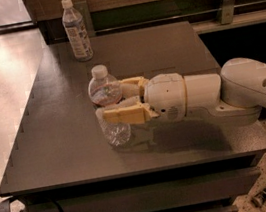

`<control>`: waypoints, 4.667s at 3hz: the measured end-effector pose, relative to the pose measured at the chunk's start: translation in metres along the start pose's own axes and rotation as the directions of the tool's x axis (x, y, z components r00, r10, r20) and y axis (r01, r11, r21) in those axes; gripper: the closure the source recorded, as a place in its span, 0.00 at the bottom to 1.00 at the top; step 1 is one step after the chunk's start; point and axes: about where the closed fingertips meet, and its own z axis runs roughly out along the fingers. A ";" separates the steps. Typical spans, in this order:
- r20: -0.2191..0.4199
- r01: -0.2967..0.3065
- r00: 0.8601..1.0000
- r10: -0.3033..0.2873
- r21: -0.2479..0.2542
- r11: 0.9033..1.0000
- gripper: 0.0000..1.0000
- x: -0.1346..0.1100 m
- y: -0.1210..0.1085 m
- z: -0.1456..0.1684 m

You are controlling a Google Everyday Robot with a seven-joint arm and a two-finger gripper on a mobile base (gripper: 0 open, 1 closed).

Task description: Move water bottle near blue plastic bottle

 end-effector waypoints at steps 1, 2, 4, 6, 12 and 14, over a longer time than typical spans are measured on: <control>-0.001 0.002 1.000 -0.002 -0.004 1.000 0.85 -0.001 0.001 0.002; -0.001 0.004 1.000 -0.004 -0.008 1.000 1.00 -0.002 0.003 0.004; -0.109 -0.032 0.993 0.043 0.102 0.994 1.00 -0.024 -0.077 -0.027; -0.085 0.000 0.996 0.023 0.260 0.966 1.00 -0.039 -0.188 -0.062; 0.051 0.043 0.997 -0.063 0.334 0.942 1.00 -0.011 -0.342 0.022; 0.052 0.030 0.998 -0.046 0.274 0.961 1.00 0.003 -0.342 0.057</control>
Offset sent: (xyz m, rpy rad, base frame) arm -0.0010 0.0022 0.0009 -0.0010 -0.0019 0.0041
